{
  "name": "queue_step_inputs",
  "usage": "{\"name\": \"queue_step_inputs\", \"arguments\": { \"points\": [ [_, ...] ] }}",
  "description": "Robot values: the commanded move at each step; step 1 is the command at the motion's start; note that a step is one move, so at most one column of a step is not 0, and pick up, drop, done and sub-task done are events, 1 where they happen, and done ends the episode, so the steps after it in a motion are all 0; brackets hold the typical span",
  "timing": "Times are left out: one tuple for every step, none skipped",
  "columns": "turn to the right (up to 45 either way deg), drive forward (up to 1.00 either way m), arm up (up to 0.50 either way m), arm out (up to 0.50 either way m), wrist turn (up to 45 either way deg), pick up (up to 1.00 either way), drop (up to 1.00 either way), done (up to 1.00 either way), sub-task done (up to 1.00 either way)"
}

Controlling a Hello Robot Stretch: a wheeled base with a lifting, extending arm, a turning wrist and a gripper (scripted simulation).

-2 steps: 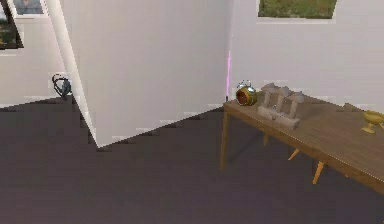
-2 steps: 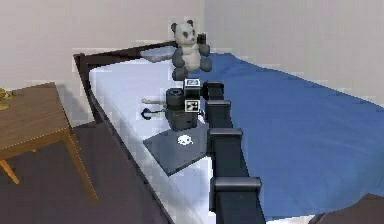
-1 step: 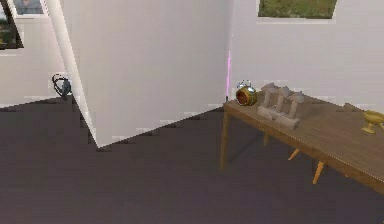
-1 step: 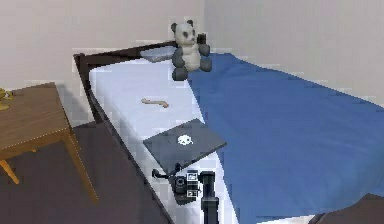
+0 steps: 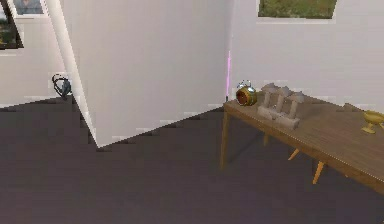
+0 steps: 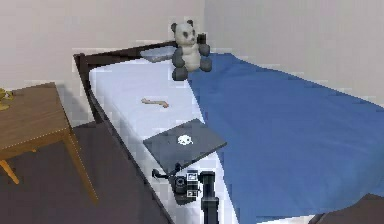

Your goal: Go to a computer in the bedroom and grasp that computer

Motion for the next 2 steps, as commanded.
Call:
{"name": "queue_step_inputs", "arguments": {
  "points": [
    [0.0,0.00,0.10,0.00,0.0,0.00,0.00,0.00,0.00],
    [0.0,0.00,0.00,0.00,0.0,0.00,0.00,1.00,0.00]
  ]
}}
